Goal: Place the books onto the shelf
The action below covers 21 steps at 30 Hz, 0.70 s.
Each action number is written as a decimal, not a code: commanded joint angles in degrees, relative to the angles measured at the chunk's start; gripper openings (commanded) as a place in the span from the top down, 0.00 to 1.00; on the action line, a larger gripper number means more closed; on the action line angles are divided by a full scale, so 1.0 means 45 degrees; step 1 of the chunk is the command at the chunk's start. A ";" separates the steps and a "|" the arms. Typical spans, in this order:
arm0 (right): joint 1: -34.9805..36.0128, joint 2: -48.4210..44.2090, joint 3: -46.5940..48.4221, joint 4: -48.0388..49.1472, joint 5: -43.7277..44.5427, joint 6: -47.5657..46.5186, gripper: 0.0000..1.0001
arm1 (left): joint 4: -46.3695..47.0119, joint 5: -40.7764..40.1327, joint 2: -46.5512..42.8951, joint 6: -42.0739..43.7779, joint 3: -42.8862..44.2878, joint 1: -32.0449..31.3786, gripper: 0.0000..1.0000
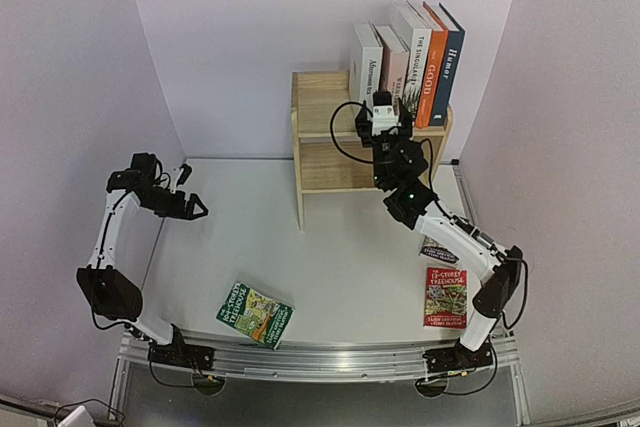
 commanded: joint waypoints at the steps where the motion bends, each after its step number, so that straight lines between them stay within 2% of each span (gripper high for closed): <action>1: -0.0323 0.0047 0.0655 0.0164 0.0057 0.0320 0.23 | -0.0143 -0.0136 -0.0227 -0.0019 0.0425 -0.0034 0.00; 10: -0.0486 -0.0002 0.0627 -0.0523 -0.0136 0.0766 0.23 | -0.0067 -0.0044 -0.0257 -0.0037 0.0358 -0.0034 0.00; 15: -0.0558 -0.0915 -0.0693 -0.0506 -0.1031 0.1476 0.18 | -0.0014 -0.0089 -0.0333 -0.0038 0.0193 -0.0034 0.00; 21: -0.0834 -0.0971 -0.0627 -0.0788 -0.1624 0.1798 0.13 | -0.0020 -0.0060 -0.0220 -0.0052 0.0277 -0.0034 0.01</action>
